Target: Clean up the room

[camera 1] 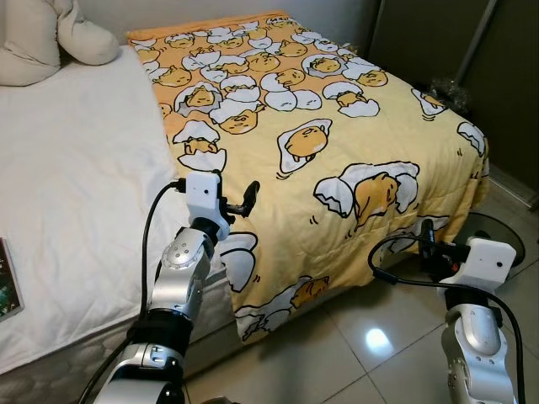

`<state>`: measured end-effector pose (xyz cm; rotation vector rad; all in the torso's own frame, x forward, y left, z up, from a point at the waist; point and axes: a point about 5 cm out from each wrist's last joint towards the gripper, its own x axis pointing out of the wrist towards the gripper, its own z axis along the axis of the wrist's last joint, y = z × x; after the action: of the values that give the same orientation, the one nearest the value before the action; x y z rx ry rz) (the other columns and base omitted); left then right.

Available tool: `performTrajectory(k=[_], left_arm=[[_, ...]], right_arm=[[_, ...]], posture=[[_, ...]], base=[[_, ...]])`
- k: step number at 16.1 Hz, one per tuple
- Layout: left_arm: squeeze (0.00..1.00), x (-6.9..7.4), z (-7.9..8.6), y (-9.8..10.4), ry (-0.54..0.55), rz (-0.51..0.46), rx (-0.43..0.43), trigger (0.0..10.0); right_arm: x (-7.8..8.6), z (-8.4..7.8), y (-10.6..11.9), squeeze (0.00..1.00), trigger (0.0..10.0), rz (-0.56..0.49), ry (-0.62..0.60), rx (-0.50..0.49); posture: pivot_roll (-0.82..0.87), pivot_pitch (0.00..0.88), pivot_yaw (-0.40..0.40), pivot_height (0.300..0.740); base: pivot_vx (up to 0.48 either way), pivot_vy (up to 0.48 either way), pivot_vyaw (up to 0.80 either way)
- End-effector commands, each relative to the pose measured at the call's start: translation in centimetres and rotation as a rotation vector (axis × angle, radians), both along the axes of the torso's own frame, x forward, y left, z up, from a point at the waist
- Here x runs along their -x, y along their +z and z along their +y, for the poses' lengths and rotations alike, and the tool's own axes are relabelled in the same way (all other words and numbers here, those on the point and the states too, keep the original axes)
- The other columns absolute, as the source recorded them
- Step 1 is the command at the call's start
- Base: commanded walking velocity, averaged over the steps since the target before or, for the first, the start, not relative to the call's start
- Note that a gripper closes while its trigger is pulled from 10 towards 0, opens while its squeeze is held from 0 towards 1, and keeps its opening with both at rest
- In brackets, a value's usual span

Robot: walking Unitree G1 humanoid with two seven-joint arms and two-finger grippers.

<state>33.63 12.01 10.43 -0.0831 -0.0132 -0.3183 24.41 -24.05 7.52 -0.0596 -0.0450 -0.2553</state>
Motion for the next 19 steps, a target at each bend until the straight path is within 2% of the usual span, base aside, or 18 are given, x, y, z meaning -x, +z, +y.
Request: performTrajectory(k=[1, 4, 6, 8, 11, 13, 15, 17, 19], left_arm=[[0.00, 0.1, 0.2, -0.1, 0.000, -0.001, -0.026, 10.0], [0.00, 0.5, 0.6, -0.6, 0.015, 0.019, -0.014, 10.0], [0.00, 1.4, 0.4, -1.9, 0.046, 0.074, 0.014, 10.0], [0.00, 1.4, 1.1, -2.2, 0.110, 0.088, -0.009, 10.0], [0.00, 2.7, 2.9, -3.3, 0.139, 0.095, -0.061, 10.0], [0.00, 3.2, 3.3, -2.7, 0.140, 0.035, -0.078, 10.0], [0.00, 3.3, 2.7, -2.4, 0.138, 0.004, -0.103, 10.0], [0.00, 3.4, 2.2, -2.2, 0.144, -0.003, -0.117, 10.0], [0.00, 3.3, 2.6, -2.3, 0.167, 0.008, -0.110, 10.0]], right_arm=[[-0.4, 0.3, -0.1, 0.07, 10.0, 0.008, 0.021, -0.015], [-0.6, 0.6, -0.4, 0.07, 10.0, 0.022, 0.041, -0.043], [-1.1, 0.8, -0.4, 0.08, 10.0, 0.025, 0.065, -0.070], [-1.5, 1.1, -0.2, 0.08, 10.0, 0.026, 0.102, -0.071], [-1.7, 1.9, 0.6, 0.09, 10.0, 0.004, 0.168, -0.019], [-0.9, 1.5, 0.6, 0.09, 10.0, -0.004, 0.147, -0.022], [-0.6, 1.5, 0.0, 0.09, 10.0, 0.014, 0.150, -0.026], [-0.7, 1.5, -0.1, 0.09, 10.0, 0.021, 0.152, -0.029], [-0.6, 1.8, -0.3, 0.10, 10.0, 0.028, 0.154, -0.035]], posture=[[-0.15, 0.000, 0.085, 0.730], [-0.14, 0.000, 0.081, 0.730], [-0.13, 0.000, 0.076, 0.730], [-0.12, 0.000, 0.070, 0.730], [-0.12, 0.000, 0.073, 0.730], [-0.12, 0.000, 0.064, 0.730], [-0.11, 0.000, 0.056, 0.730], [-0.11, 0.000, 0.049, 0.730], [-0.10, 0.000, 0.047, 0.730]], base=[[0.000, 0.000, 0.73], [0.000, 0.000, 0.70], [0.000, 0.000, 0.63], [0.000, 0.000, 0.58], [0.000, 0.000, 0.55], [0.000, 0.000, 0.55], [0.000, 0.000, 0.54], [0.000, 0.000, 0.54], [0.000, 0.000, 0.54]])
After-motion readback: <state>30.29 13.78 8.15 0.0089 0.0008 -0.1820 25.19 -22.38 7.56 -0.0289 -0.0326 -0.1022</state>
